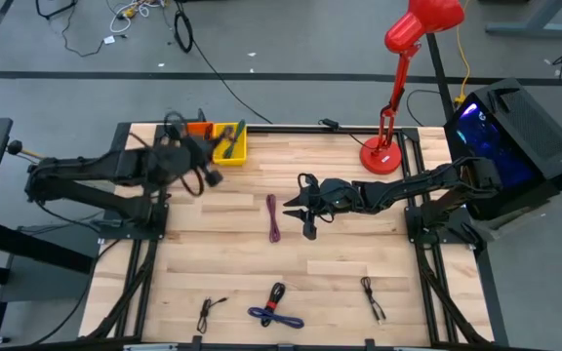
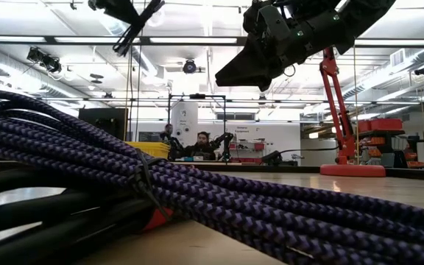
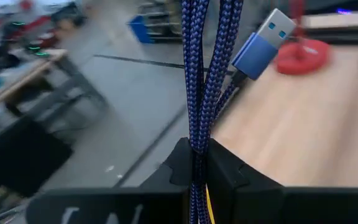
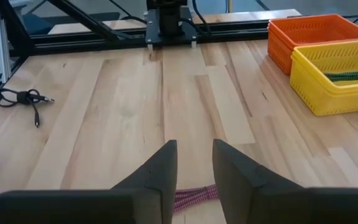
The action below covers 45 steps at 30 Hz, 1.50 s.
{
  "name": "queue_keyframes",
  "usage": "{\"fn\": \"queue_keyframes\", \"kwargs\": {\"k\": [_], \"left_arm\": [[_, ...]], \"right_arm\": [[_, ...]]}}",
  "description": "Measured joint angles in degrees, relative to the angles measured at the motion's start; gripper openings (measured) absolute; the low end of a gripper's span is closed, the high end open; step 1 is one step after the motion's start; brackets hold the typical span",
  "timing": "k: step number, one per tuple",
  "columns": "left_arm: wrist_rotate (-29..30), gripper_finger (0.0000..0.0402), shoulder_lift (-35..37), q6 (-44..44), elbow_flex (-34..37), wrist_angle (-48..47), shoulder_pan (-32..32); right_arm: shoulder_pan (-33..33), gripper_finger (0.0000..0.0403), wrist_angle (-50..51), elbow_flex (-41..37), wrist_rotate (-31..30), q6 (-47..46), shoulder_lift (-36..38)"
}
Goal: Pick & Place USB Port
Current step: Put the black and blue USB cable into the yellow bin
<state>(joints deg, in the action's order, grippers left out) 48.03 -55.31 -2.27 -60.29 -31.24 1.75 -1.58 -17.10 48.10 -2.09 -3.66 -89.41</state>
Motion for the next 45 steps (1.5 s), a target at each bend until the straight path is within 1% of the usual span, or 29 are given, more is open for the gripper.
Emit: {"fn": "queue_keyframes", "kwargs": {"k": [2, 4, 8, 10, 14, 15, 17, 22, 25, 29, 32, 36, 42, 45], "left_arm": [[-0.3, 0.0024, -0.2, -1.3, 0.0, 3.0, 3.3], [-2.4, 0.0024, -0.6, -1.5, 0.0, 4.8, 7.0], [-6.0, 0.0024, -3.0, -1.0, 0.1, 4.8, 14.3], [-9.2, 0.0024, -4.3, 0.0, 0.1, 5.8, 18.1], [-18.1, 0.0024, -7.7, 1.7, 0.1, 10.1, 24.3], [-19.3, 0.0024, -8.7, 1.6, 0.1, 10.9, 25.4], [-19.9, 0.0024, -11.0, 1.6, 0.1, 11.8, 27.4], [-22.6, 0.0024, -17.1, 1.7, 0.1, 12.2, 31.8], [-23.2, 0.0024, -20.2, 2.6, 0.1, 12.3, 34.7], [-28.8, 0.0024, -23.2, 4.9, 1.4, 14.7, 39.1], [-31.1, 0.0024, -23.6, 6.2, 4.4, 17.6, 41.5], [-37.6, 0.0024, -23.2, 8.1, 8.9, 22.7, 43.5], [-37.7, 0.0024, -22.9, 8.1, 11.4, 23.6, 43.8], [-37.7, 0.0024, -22.9, 9.4, 12.3, 25.5, 44.0]], "right_arm": [[0.0, 0.0102, 0.0, 0.0, 0.0, 0.0, 0.0], [0.0, 0.0102, 0.0, 0.0, 0.0, 0.0, 0.0], [0.0, 0.0102, 0.0, 0.0, 0.0, 0.0, 0.0], [0.0, 0.0102, 0.0, 0.0, 0.0, 0.1, 0.0], [0.0, 0.0102, 0.0, 0.0, 0.0, 0.1, 0.0], [0.0, 0.0102, 0.0, 0.0, 0.0, 0.1, 0.0], [0.0, 0.0102, 0.0, 0.0, 0.1, 0.3, 0.0], [0.0, 0.0102, 0.0, 0.0, 0.2, 0.5, 0.0], [0.0, 0.0102, 0.0, 0.0, 0.2, 0.9, 0.0], [0.0, 0.0102, 0.2, 0.0, 0.2, 0.9, 0.0], [0.0, 0.0102, 0.3, 0.0, 0.2, 0.9, 0.0], [0.0, 0.0102, 0.3, 0.0, 0.2, 1.0, 0.0], [0.0, 0.0102, 0.0, 0.0, 0.0, 1.2, 0.0], [0.0, 0.0102, 0.0, 0.0, 0.0, 1.2, 0.0]]}}
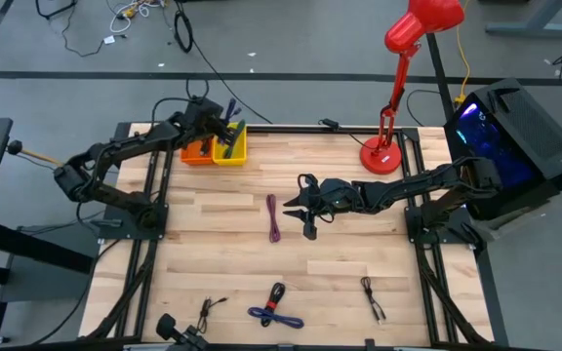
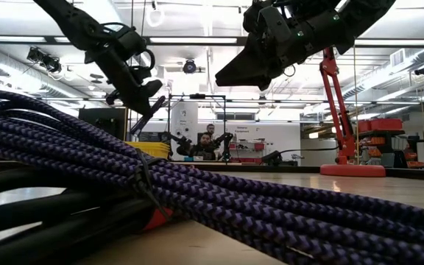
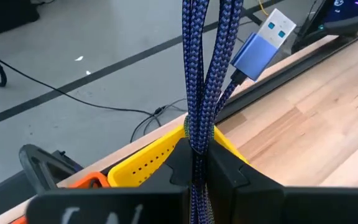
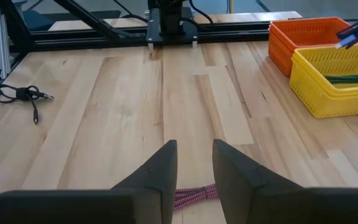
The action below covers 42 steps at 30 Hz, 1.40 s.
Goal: Pick & Place USB Port
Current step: Put the black and blue USB cable into the yellow bin, then put the black and pink USB cable into the yellow bin
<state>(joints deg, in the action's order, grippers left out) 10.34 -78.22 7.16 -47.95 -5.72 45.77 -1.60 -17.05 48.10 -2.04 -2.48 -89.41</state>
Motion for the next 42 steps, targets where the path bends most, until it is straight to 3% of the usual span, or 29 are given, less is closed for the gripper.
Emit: {"fn": "queue_keyframes", "kwargs": {"k": [12, 22, 30, 42], "left_arm": [[-0.6, 0.0024, 0.0, 4.0, 5.1, 5.3, 0.0], [-1.0, 0.0044, -0.1, 6.6, 5.3, 4.2, 0.0], [-1.2, 0.0038, -0.1, 6.8, 5.3, 2.1, 0.0], [-1.2, 0.0087, -0.1, 7.6, 5.3, 2.1, 0.0]], "right_arm": [[0.0, 0.0102, 0.0, 0.0, 0.0, 0.1, 0.0], [0.0, 0.0102, 0.0, 0.0, 0.0, 0.1, 0.0], [0.0, 0.0102, 0.0, 0.0, 0.0, 0.1, 0.0], [0.0, 0.0102, -0.1, 0.0, 0.0, 0.1, 0.0]]}}
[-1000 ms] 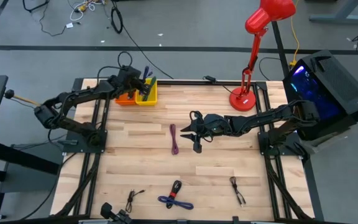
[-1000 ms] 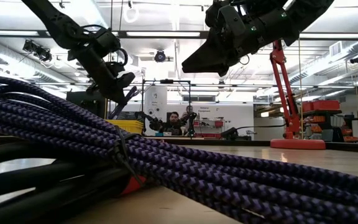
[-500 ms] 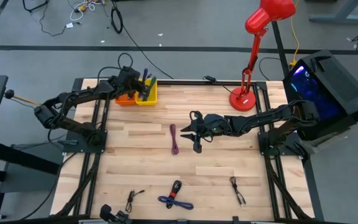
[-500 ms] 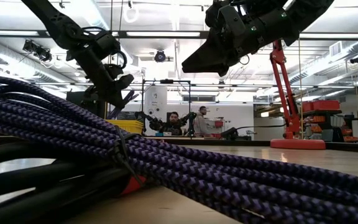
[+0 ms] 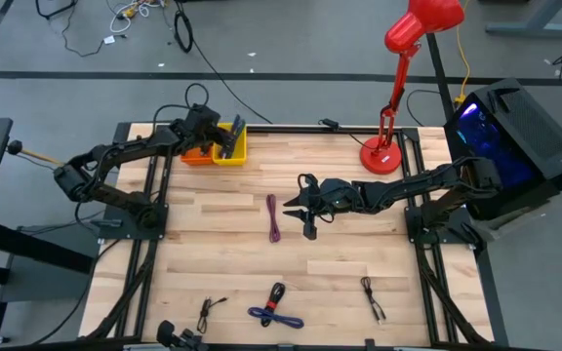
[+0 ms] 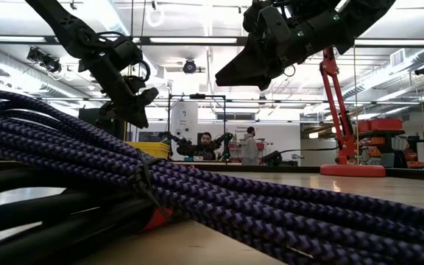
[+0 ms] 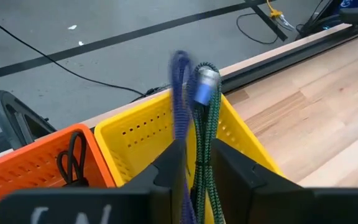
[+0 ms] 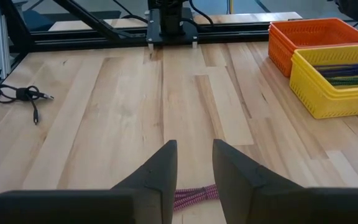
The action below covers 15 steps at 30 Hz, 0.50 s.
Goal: Pick & Place USB Port
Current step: Put the black and pink USB cable into the yellow bin
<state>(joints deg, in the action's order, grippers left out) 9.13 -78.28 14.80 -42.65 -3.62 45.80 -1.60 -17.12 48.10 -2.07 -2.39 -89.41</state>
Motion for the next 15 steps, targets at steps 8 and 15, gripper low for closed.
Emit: {"fn": "queue_keyframes", "kwargs": {"k": [8, 15], "left_arm": [[-1.1, 0.0115, 0.0, 0.0, 0.0, 0.5, -0.1], [-19.4, 0.0126, -0.1, 0.4, 0.0, 1.7, -4.2]], "right_arm": [[0.0, 0.0102, 0.0, 0.0, 0.0, 0.0, 0.0], [0.0, 0.0102, 0.0, 0.0, 0.0, 0.0, 0.0]]}}
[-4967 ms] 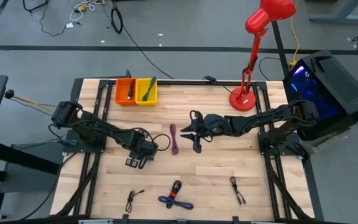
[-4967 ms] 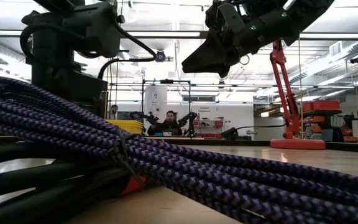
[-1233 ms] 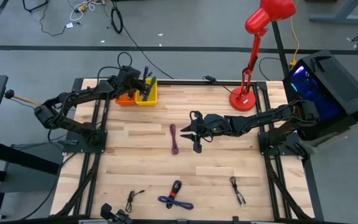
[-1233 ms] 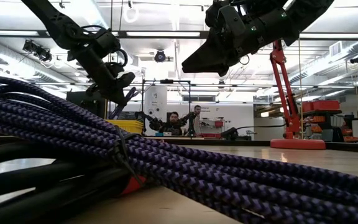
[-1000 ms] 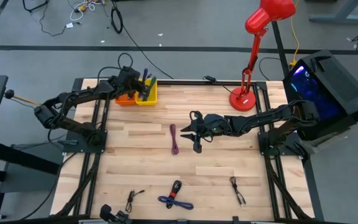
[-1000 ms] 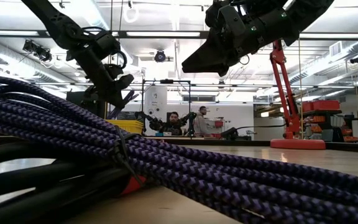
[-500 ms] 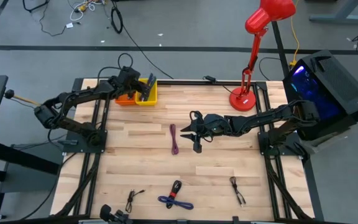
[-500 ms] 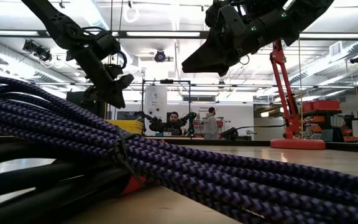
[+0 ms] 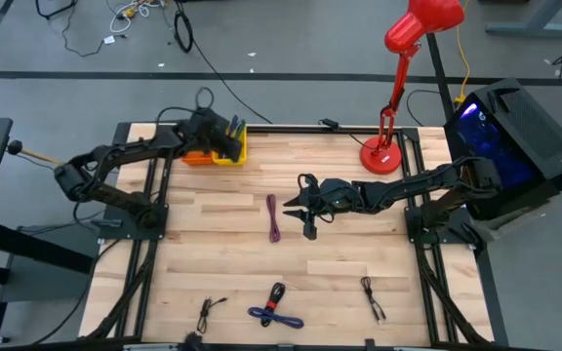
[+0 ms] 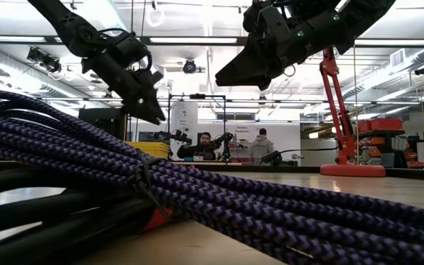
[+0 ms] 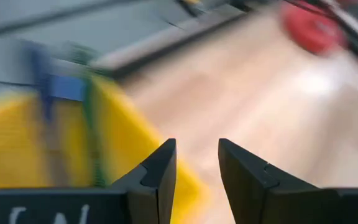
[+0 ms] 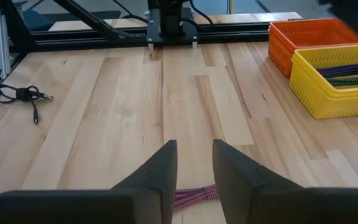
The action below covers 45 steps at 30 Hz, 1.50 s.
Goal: Pick & Place USB Port
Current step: Put the black and pink USB cable into the yellow bin
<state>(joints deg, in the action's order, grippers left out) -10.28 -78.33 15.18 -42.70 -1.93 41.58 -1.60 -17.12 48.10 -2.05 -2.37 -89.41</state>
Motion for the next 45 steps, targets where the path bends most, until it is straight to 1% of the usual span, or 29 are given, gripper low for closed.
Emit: {"fn": "queue_keyframes", "kwargs": {"k": [3, 6, 8, 11, 14, 16, 19, 22, 25, 27, 29, 33, 37, 41, 45], "left_arm": [[-5.9, 0.0126, 0.0, -0.6, 0.0, -1.9, -5.1], [-6.3, 0.0126, -0.1, -0.5, 0.0, -3.1, -11.4], [-4.5, 0.0126, -0.1, 0.0, 0.0, -3.2, -15.5], [-0.2, 0.0126, -0.1, 3.1, 0.0, -3.2, -21.0], [5.3, 0.0126, -0.1, 9.8, 0.0, -4.1, -25.3], [6.7, 0.0126, -0.1, 12.7, 0.0, -5.1, -27.6], [7.0, 0.0126, -0.1, 16.8, 0.0, -7.2, -30.5], [10.0, 0.0126, -0.7, 21.4, 0.0, -7.7, -33.3], [13.6, 0.0127, -2.3, 27.3, 0.0, -7.2, -35.7], [14.9, 0.0127, -4.2, 31.1, 0.0, -7.1, -36.6], [15.2, 0.0127, -6.6, 33.9, 0.0, -6.3, -37.3], [13.5, 0.0127, -12.2, 38.3, 0.0, -0.3, -39.0], [11.5, 0.0127, -16.9, 38.9, -0.5, 6.2, -39.9], [11.7, 0.0127, -19.2, 39.8, -1.7, 6.7, -39.7], [13.0, 0.0127, -20.6, 40.8, -2.3, 6.5, -39.5]], "right_arm": [[0.0, 0.0102, 0.0, 0.0, 0.0, 0.0, 0.0], [0.0, 0.0102, 0.0, 0.0, 0.0, 0.0, 0.0], [0.0, 0.0102, 0.0, 0.0, 0.0, 0.0, 0.0], [0.0, 0.0102, 0.0, 0.0, 0.0, 0.1, 0.0], [0.0, 0.0102, 0.0, 0.0, 0.0, 0.1, 0.0], [0.0, 0.0102, 0.0, 0.0, 0.0, 0.7, 0.0], [0.0, 0.0102, 0.0, 0.0, 0.0, 1.8, 0.0], [0.0, 0.0102, -0.1, 0.0, 0.0, 2.8, 0.0], [0.0, 0.0102, -0.4, 0.0, 0.0, 3.6, 0.0], [0.0, 0.0102, -0.5, 0.0, 0.0, 4.4, 0.0], [0.0, 0.0102, -0.7, 0.0, 0.0, 4.8, 0.0], [0.0, 0.0102, -0.8, 0.0, 0.1, 5.3, 0.0], [0.0, 0.0102, -0.8, 0.0, 0.1, 5.9, 0.0], [0.0, 0.0102, -0.7, 0.0, 0.2, 6.0, 0.0], [0.0, 0.0102, -0.5, 0.0, 0.2, 6.4, 0.0]]}}
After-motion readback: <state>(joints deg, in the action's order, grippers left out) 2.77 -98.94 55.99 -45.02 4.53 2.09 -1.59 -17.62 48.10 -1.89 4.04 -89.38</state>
